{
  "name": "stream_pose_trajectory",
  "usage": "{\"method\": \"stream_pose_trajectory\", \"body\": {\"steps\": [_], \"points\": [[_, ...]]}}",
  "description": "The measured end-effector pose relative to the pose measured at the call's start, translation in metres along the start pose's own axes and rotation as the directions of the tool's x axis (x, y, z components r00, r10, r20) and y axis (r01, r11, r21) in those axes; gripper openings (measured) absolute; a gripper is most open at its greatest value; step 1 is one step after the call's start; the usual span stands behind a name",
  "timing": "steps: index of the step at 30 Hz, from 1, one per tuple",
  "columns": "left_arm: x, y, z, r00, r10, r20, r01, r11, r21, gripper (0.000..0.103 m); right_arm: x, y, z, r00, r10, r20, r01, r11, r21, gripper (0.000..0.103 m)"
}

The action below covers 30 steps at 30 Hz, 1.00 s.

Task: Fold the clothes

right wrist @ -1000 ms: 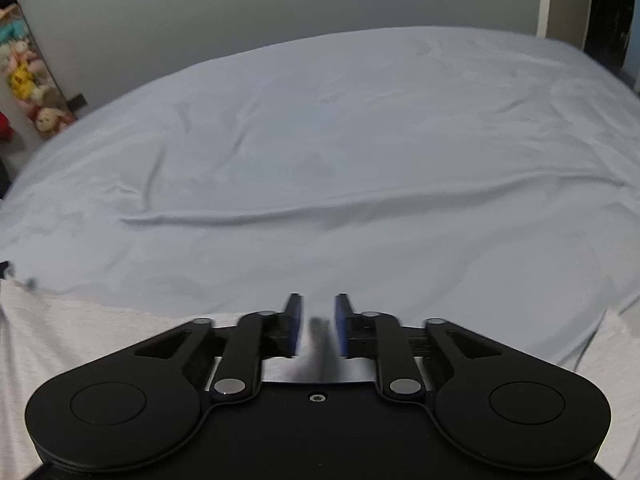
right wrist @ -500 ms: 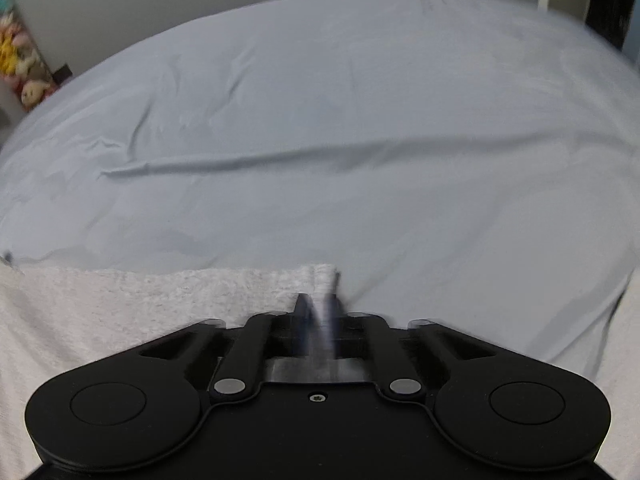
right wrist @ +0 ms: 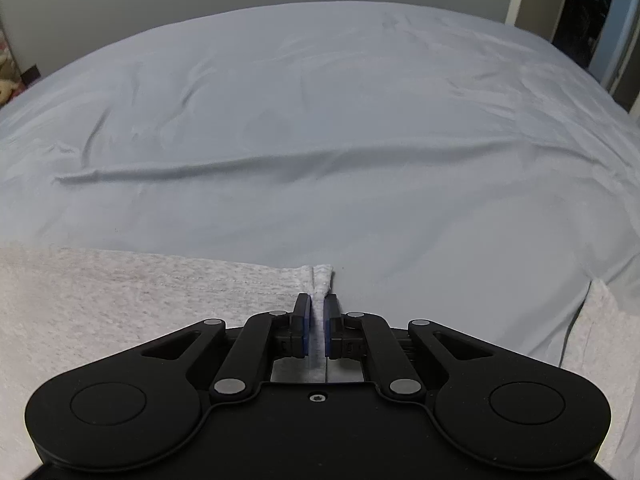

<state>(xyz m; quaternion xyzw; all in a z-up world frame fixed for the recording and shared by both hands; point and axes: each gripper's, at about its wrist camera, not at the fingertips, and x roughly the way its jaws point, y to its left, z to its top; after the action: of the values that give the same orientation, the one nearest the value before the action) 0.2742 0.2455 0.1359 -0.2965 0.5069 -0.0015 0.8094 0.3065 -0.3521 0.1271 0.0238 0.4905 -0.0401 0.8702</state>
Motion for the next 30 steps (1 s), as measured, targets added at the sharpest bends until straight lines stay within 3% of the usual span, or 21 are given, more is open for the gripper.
{"method": "stream_pose_trajectory", "body": {"steps": [1,6,9,11,14,17,18,20,21,27,30], "points": [[0.003,-0.001,0.002,0.999,-0.025,-0.027,0.024,0.999,-0.027,0.062,0.001,0.001,0.001,1.0,0.0,0.001,0.0,1.0,-0.005,0.005],[-0.009,-0.008,0.004,0.997,-0.055,0.045,0.056,0.998,-0.032,0.062,-0.001,0.0,0.0,1.0,0.006,0.005,-0.006,1.0,-0.022,0.005],[-0.014,-0.009,0.005,0.999,0.025,0.03,-0.026,0.999,0.03,0.061,-0.001,0.0,-0.001,1.0,0.007,0.009,-0.006,0.999,-0.033,0.005],[-0.013,-0.003,0.001,0.998,0.058,0.018,-0.059,0.997,0.054,0.046,0.0,-0.001,-0.001,1.0,0.012,0.011,-0.012,1.0,-0.028,0.005],[-0.01,0.003,-0.005,0.997,0.078,0.0,-0.077,0.994,0.074,0.034,-0.001,-0.003,0.0,1.0,0.021,0.016,-0.021,1.0,-0.011,0.005],[-0.001,0.005,-0.016,0.998,0.056,-0.022,-0.053,0.99,0.128,0.034,-0.004,0.0,-0.001,0.999,0.016,0.033,-0.015,0.999,-0.036,0.004],[0.001,0.002,-0.019,0.998,0.06,-0.01,-0.057,0.985,0.161,0.032,-0.005,0.001,-0.001,0.999,0.011,0.041,-0.009,0.999,-0.049,0.004],[0.003,-0.007,-0.023,0.995,0.09,0.043,-0.097,0.971,0.217,0.014,-0.007,0.004,-0.001,0.997,-0.02,0.074,0.025,0.997,-0.078,0.004],[0.004,-0.011,-0.024,0.991,0.109,0.076,-0.124,0.965,0.229,0.01,-0.007,0.005,-0.001,0.996,-0.031,0.08,0.038,0.996,-0.082,0.004],[0.02,-0.022,-0.038,0.955,0.223,0.196,-0.274,0.918,0.287,0.006,0.008,0.008,-0.001,0.996,-0.054,0.071,0.058,0.997,-0.057,0.004],[0.015,-0.023,-0.039,0.943,0.241,0.23,-0.296,0.924,0.243,0.006,0.004,0.002,0.001,0.997,-0.035,0.07,0.036,0.999,-0.02,0.005]]}}
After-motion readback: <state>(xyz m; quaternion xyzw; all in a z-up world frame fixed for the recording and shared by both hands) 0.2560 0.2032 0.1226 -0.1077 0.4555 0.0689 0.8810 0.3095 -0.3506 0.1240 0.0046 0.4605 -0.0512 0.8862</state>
